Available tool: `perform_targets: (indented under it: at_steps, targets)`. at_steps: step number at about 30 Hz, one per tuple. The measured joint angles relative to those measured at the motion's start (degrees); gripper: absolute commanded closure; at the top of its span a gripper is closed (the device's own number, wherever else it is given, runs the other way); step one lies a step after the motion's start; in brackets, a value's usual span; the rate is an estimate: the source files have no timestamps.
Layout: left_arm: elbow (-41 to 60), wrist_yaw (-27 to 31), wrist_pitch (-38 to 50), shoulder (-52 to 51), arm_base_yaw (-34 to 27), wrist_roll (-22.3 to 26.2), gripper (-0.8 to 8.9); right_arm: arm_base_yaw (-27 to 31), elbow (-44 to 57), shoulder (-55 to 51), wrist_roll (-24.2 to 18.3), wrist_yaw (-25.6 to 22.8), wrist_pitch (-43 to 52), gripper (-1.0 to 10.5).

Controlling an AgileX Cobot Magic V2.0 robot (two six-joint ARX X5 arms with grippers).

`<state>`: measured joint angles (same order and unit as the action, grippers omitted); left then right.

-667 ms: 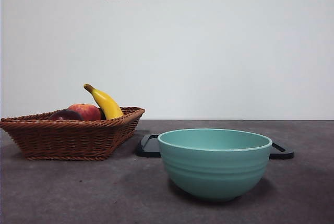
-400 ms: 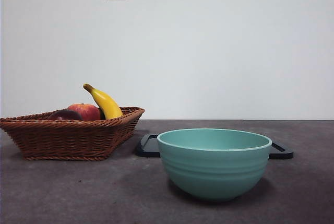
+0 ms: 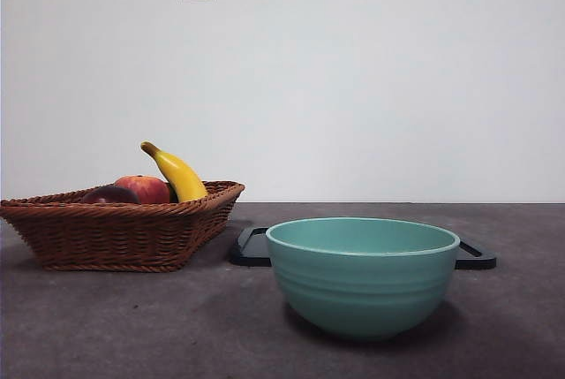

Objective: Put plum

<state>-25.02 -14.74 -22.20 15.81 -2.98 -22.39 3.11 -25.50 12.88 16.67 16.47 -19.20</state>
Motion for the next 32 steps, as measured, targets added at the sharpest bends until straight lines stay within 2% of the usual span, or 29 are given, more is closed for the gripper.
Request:
perform_targets:
  at_steps: [10, 13, 18, 24, 28, 32]
  targets:
    - [-18.4, -12.9, -14.4, 19.5, 1.4, 10.6, 8.05, -0.1, -20.2, 19.7, -7.1, 12.9, -18.0, 9.4]
    - [-23.1, -15.8, -18.8, 24.3, 3.0, 13.6, 8.05, -1.3, -25.5, 25.1, -9.7, 15.3, -23.4, 9.4]
    - [-30.2, -16.9, -26.7, 30.3, 6.4, 18.5, 8.05, -5.2, -32.3, 32.7, -13.8, 16.4, -31.2, 9.4]
    - [-38.1, -18.4, -38.9, 34.0, 12.6, 26.0, 8.05, -15.7, -36.8, 38.4, -19.0, 16.5, -39.3, 9.4]
    - [-38.1, -18.4, -42.5, 34.0, 14.6, 27.6, 8.05, -21.3, -36.8, 38.6, -20.7, 16.5, -42.0, 9.4]
    - [-38.1, -18.4, -42.4, 34.0, 14.9, 27.9, 8.04, -22.6, -36.8, 38.6, -21.4, 16.4, -42.1, 9.4]
